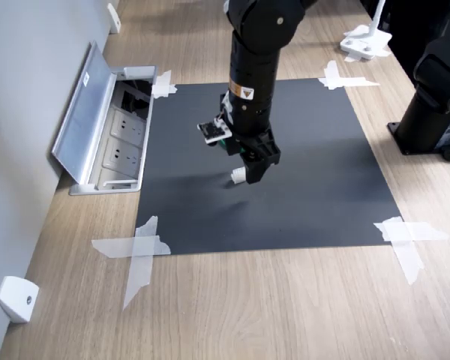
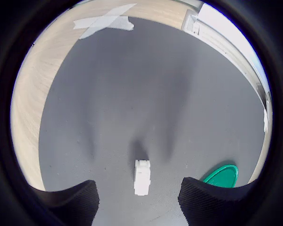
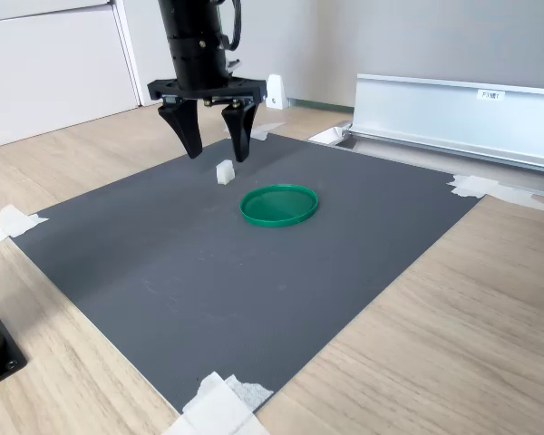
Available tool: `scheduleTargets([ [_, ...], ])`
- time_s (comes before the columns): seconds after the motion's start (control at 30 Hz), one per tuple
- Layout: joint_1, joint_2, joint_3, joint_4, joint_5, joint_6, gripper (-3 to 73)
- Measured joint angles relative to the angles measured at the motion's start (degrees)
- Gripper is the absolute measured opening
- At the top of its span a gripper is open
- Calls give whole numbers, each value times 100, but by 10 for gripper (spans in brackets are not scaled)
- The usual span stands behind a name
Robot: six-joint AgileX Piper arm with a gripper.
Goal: Grasp a white terminal and put it on the green lid.
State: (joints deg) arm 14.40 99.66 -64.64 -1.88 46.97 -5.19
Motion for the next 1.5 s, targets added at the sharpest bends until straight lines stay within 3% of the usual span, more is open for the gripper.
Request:
scheduleTargets([
  [0.6,0,430,-13,-11,-142,-88,704],
  [0.7,0,437,-13,-11,-229,-177,643],
  [0.77,0,437,-25,-16,-266,-196,564],
  [1.03,0,437,-50,-4,-304,-187,103],
  [1.27,-199,242,-50,-66,-111,-194,79],
  [1.5,-1271,-364,-50,-70,293,-795,79],
])
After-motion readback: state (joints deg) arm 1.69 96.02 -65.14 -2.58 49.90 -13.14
